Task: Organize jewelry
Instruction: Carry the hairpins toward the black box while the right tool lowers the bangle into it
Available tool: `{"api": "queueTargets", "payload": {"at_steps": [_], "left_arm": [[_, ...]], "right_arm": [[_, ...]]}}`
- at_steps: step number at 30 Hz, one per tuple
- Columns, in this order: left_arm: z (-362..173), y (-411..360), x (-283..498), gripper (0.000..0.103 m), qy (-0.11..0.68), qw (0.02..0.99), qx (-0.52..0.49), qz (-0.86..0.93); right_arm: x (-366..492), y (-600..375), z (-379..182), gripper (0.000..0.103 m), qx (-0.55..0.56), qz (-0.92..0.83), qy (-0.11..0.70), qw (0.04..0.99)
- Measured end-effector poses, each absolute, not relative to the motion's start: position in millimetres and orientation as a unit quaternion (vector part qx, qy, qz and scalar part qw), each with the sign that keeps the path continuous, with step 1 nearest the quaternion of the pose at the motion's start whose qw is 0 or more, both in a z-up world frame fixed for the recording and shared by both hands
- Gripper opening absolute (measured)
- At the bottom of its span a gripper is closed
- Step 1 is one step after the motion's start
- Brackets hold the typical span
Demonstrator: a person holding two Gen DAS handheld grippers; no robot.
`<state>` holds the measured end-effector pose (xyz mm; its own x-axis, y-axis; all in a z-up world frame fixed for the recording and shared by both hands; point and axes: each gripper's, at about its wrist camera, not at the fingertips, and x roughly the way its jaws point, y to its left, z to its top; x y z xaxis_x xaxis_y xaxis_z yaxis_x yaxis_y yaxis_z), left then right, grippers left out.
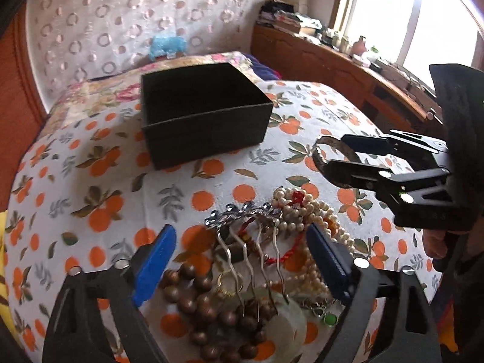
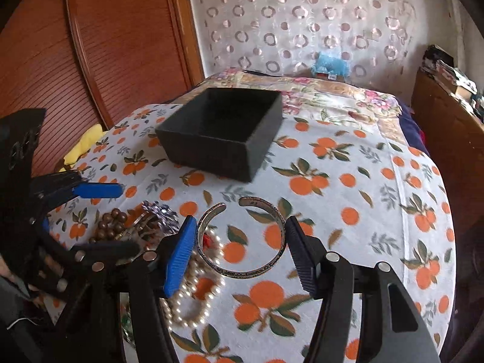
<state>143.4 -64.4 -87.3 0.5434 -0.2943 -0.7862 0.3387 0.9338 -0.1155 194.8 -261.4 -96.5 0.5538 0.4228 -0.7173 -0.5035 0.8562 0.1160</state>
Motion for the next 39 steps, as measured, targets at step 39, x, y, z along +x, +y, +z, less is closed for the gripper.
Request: {"api": "queueTargets", "payload": {"at_steps": [39], "left_arm": [[-42.6,-24.2,142.5,0.059,0.353,0.923,-0.013,-0.153]], "right_arm": [[203.8,-233.9,-71.9,0.063,-0.058,0.274,0.358,0.891]]}}
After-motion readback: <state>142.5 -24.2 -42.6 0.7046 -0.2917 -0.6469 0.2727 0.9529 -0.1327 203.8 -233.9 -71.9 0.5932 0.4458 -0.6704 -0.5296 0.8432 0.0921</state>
